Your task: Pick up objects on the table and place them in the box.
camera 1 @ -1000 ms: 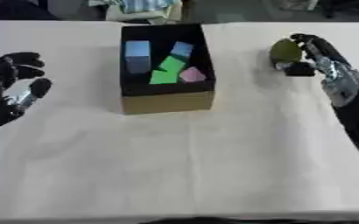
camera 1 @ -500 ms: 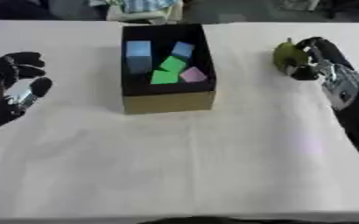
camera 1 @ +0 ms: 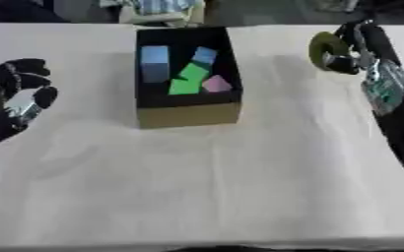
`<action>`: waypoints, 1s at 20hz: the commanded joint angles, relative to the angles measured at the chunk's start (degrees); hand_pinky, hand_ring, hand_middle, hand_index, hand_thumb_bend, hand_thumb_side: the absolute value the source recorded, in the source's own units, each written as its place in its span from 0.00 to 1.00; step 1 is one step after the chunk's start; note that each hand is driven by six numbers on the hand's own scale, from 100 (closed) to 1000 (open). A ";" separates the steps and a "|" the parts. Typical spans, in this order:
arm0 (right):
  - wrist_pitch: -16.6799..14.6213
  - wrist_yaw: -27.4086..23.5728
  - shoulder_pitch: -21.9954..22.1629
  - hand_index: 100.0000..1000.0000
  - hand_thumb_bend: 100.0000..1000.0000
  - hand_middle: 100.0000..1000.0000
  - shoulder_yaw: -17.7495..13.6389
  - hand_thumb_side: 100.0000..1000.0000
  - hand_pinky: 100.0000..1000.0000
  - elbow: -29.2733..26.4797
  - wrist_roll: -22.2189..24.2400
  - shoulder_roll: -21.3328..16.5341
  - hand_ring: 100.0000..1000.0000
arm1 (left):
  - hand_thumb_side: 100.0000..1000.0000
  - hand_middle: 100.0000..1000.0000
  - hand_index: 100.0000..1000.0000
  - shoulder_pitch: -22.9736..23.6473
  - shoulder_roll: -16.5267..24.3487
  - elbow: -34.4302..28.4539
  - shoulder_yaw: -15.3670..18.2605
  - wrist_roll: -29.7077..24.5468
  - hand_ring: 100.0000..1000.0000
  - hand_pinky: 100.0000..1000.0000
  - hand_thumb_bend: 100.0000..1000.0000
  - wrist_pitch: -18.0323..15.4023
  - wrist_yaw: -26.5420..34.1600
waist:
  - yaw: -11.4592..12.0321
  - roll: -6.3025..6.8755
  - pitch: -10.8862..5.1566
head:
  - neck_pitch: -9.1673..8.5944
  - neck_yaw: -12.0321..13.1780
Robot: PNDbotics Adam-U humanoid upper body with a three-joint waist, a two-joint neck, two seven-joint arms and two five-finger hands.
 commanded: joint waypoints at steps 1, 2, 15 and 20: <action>-1.01 -3.21 -2.15 0.42 0.00 0.33 1.37 0.00 0.47 -7.58 -0.21 -0.50 0.48 | 0.59 0.66 0.80 -0.48 1.39 -0.75 0.56 -0.08 0.68 0.81 0.55 -0.04 0.35 | 0.03 0.17 -0.94 | 0.28 -0.08; -1.30 -4.09 -2.48 0.42 0.00 0.33 2.03 0.00 0.47 -9.61 0.20 -0.27 0.48 | 0.59 0.66 0.80 -0.48 1.39 -0.75 0.53 -0.11 0.68 0.81 0.54 -0.04 0.35 | 0.09 0.14 -0.96 | 0.28 -0.16; -5.91 -11.90 -7.69 0.43 0.00 0.34 12.21 0.00 0.49 -26.40 11.78 6.58 0.49 | 0.59 0.66 0.80 -0.95 1.06 -0.56 -0.39 -1.03 0.68 0.81 0.54 -0.12 0.44 | 1.44 0.19 -1.11 | 0.28 -2.07; -8.06 -10.64 -8.15 0.44 0.00 0.35 14.49 0.00 0.50 -23.99 15.70 9.81 0.50 | 0.59 0.66 0.80 -1.13 0.81 -0.48 -0.71 -1.43 0.68 0.81 0.54 -0.20 0.50 | 1.99 0.40 -1.16 | 0.28 -2.78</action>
